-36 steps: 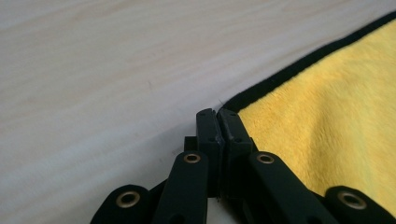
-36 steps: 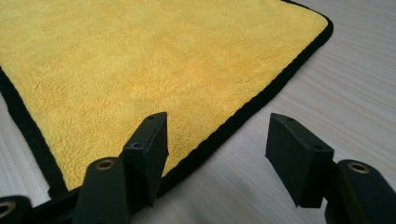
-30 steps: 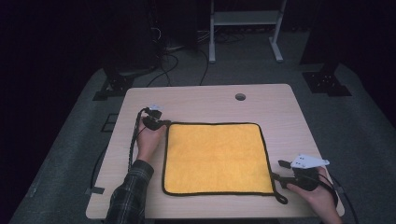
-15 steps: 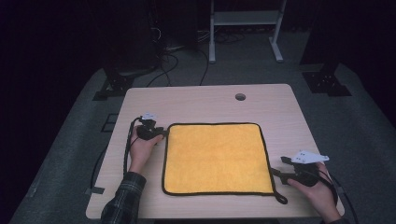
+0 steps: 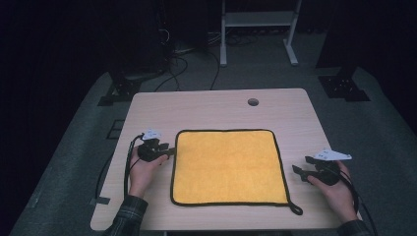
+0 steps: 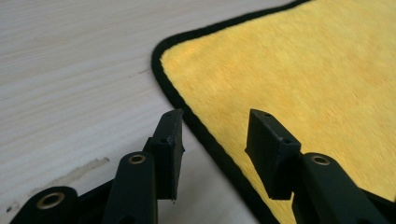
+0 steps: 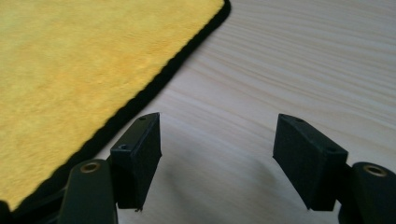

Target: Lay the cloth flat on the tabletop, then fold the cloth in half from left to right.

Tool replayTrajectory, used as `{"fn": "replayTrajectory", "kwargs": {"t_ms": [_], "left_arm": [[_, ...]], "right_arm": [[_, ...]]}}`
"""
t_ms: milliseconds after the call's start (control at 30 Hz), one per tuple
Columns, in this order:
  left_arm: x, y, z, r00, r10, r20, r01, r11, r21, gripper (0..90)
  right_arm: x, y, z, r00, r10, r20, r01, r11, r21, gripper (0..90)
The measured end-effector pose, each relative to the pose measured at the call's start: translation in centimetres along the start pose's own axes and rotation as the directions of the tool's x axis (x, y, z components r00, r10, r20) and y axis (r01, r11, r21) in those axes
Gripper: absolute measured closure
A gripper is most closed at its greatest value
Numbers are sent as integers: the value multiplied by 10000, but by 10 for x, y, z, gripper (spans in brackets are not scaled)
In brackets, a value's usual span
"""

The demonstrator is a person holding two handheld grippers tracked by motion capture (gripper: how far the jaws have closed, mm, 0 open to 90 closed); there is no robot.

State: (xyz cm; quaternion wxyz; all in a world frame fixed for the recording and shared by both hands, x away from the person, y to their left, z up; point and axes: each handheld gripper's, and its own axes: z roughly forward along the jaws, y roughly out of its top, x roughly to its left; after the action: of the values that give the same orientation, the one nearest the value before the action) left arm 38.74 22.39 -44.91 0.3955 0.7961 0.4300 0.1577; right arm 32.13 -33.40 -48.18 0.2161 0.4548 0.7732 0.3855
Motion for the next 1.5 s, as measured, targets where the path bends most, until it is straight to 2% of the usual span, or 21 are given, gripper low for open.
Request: {"fn": "replayTrajectory", "kwargs": {"t_ms": [67, 167, 233, 267, 433, 500, 533, 567, 967, 1133, 1500], "left_arm": [[-3, -2, -3, 9999, 16, 109, -16, 10000, 15, 571], [-9, -7, -7, 9997, 72, 247, -72, 10000, -4, 564], [-13, -12, -9, 9994, 174, 283, -174, 9998, -26, 563], [-17, -16, -13, 9992, 223, 320, -226, 9997, 95, 556], [-24, -22, -21, 9994, 215, 289, -221, 9996, 202, 547], [-26, -25, -24, 9994, 133, 315, -136, 9999, 95, 550], [-28, -27, -26, 9995, 211, 245, -212, 9998, 49, 550], [-29, -28, -26, 9995, 220, 226, -221, 9997, 70, 549], [-32, -32, -18, 9996, 117, 273, -120, 9998, 135, 553], [-31, -34, -14, 9996, 235, 125, -238, 9995, 217, 556], [-24, -33, -3, 9999, -20, -130, 21, 9999, 116, 593]], "right_arm": [[-7, 0, 4, 9995, 101, 298, -108, 9997, 231, 305], [-9, 1, 4, 9985, 169, 527, -177, 9997, 146, 307], [-10, 1, 5, 9976, 135, 675, -150, 9996, 229, 307], [-11, 1, 6, 9969, 71, 789, -106, 9990, 437, 302], [-13, 2, 9, 9963, 171, 837, -217, 9983, 543, 280], [-15, 3, 9, 9964, 337, 774, -384, 9975, 592, 265], [-17, 3, 10, 9958, 526, 752, -576, 9961, 662, 237], [-17, 3, 10, 9958, 521, 751, -572, 9961, 674, 234], [-16, 4, 12, 9959, 523, 736, -578, 9956, 743, 191], [-16, 4, 12, 9961, 494, 731, -549, 9956, 761, 183], [-16, 5, 13, 9966, 483, 675, -535, 9956, 769, 179]]}}
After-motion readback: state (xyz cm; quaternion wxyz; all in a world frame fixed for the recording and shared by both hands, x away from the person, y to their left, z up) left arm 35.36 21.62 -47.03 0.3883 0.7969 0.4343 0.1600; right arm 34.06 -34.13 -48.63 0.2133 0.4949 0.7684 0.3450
